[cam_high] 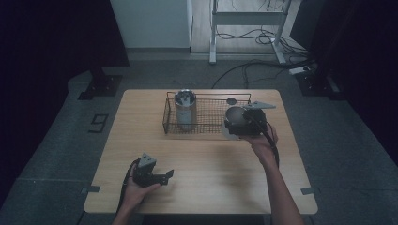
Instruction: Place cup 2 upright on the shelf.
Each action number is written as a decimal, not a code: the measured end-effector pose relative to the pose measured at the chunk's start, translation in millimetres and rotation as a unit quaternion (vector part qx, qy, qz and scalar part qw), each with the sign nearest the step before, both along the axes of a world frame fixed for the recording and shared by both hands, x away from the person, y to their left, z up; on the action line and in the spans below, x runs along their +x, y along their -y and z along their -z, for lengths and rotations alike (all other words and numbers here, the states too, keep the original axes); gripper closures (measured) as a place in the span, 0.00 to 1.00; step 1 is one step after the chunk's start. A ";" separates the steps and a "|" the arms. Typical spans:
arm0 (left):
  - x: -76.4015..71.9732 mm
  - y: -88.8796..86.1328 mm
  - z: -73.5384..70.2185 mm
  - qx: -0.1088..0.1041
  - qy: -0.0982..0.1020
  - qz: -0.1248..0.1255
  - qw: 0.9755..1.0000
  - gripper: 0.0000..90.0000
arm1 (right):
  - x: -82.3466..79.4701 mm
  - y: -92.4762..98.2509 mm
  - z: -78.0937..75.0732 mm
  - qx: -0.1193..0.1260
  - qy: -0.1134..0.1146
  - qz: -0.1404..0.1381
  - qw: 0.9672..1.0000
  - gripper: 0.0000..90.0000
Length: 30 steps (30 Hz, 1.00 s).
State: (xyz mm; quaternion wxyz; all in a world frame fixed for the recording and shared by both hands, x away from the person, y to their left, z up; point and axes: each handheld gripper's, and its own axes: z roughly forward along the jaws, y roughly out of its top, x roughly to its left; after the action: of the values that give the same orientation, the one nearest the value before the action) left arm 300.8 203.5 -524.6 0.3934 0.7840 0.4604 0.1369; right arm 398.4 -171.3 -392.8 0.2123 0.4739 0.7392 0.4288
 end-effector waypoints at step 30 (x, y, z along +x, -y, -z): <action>1.5 0.0 2.3 -0.001 -0.005 0.000 1.000 0.11 | 28.4 -7.0 -1.5 -0.002 -0.005 0.007 1.000 0.07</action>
State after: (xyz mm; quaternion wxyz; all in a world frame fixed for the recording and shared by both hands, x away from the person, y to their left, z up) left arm 302.3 203.5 -526.9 0.3917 0.7843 0.4625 0.1325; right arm 426.7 -164.3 -391.3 0.2121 0.4810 0.7378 0.4234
